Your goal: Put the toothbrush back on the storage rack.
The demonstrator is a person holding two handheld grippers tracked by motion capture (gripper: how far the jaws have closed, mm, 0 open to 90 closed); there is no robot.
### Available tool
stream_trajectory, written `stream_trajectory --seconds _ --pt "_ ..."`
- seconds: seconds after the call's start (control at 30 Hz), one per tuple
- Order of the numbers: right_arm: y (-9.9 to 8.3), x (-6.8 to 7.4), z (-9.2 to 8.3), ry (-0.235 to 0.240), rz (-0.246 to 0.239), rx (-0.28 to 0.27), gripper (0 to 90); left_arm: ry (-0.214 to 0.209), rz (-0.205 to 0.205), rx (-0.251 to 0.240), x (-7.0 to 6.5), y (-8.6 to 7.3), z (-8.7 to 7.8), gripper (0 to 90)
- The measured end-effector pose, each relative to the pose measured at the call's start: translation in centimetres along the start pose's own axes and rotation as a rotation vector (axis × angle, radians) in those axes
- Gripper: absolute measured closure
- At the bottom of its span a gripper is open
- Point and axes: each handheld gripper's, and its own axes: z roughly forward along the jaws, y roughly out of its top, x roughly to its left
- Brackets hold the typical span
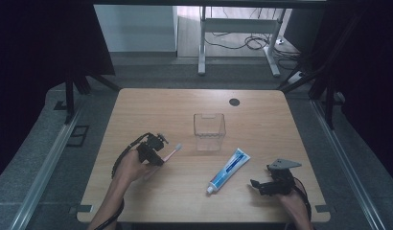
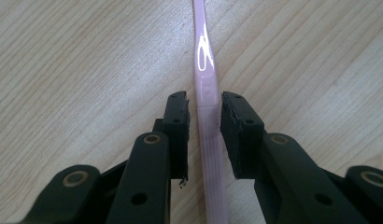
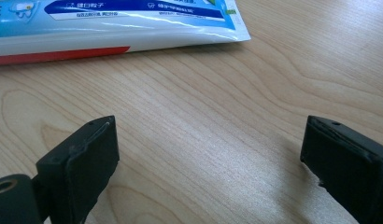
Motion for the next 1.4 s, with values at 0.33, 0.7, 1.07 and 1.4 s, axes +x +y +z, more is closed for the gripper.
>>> stream_trajectory --seconds 0.33,0.7,1.07,1.4 --pt "0.0 0.0 0.0 -0.001 -0.005 -0.001 4.4 0.004 0.016 0.067 -0.2 1.6 0.7 73.7" --pt "0.0 0.0 0.0 -0.004 -0.005 -0.001 4.4 0.015 0.027 0.119 -0.5 2.8 1.3 77.5" --pt "0.0 -0.1 0.0 -0.005 -0.001 0.002 4.6 -0.001 0.029 0.092 -0.7 3.1 0.9 78.8" --pt "0.0 0.0 0.0 -0.008 -0.002 -0.001 4.4 -0.012 0.016 0.031 -0.5 2.7 -0.5 78.8"
